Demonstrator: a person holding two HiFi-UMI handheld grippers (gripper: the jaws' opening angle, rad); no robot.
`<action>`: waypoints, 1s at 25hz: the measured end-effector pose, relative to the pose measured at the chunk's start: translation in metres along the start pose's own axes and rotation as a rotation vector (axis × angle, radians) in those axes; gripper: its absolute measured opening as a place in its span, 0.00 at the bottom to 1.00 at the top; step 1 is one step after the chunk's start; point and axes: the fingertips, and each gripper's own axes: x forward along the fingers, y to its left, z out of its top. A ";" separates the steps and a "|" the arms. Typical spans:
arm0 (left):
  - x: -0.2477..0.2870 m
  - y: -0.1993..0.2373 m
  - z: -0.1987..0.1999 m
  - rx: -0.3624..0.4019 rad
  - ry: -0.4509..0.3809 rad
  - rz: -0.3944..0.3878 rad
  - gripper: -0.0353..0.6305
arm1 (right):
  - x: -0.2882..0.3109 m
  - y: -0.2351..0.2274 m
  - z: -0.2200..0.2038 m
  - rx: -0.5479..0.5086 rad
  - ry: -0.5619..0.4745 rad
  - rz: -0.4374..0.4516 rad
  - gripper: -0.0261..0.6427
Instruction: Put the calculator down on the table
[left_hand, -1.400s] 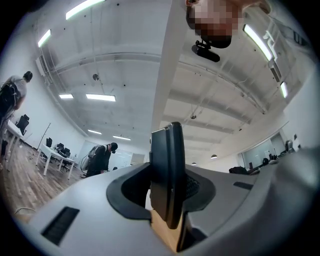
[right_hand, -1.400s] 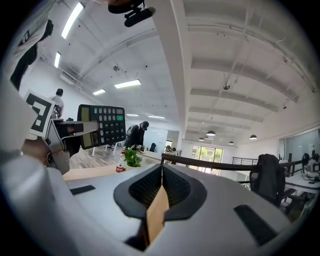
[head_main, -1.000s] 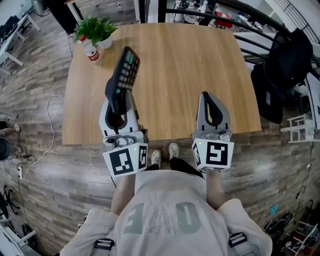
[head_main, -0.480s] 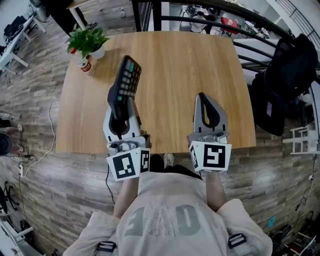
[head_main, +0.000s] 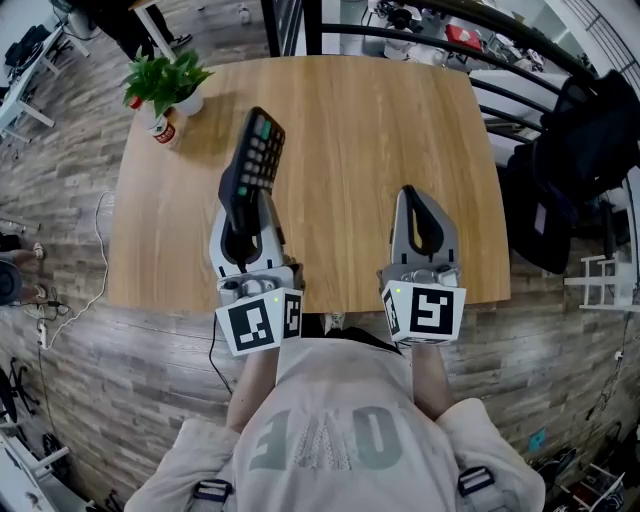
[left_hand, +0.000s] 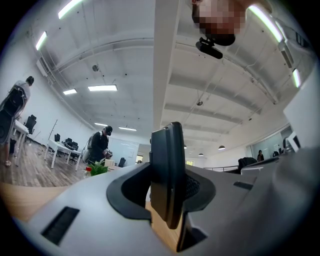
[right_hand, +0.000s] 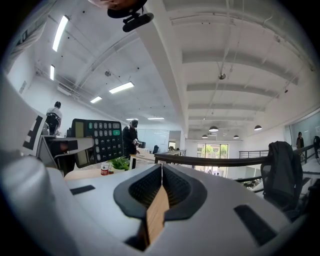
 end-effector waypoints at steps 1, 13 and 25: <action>0.003 0.000 -0.002 0.010 0.005 -0.008 0.24 | 0.003 0.000 -0.001 0.002 0.004 0.004 0.07; 0.064 -0.004 -0.015 0.322 0.342 -0.586 0.24 | 0.015 -0.003 -0.036 0.016 0.111 0.050 0.07; 0.080 -0.068 -0.140 0.654 1.018 -1.460 0.24 | -0.013 -0.013 -0.096 0.063 0.330 0.034 0.07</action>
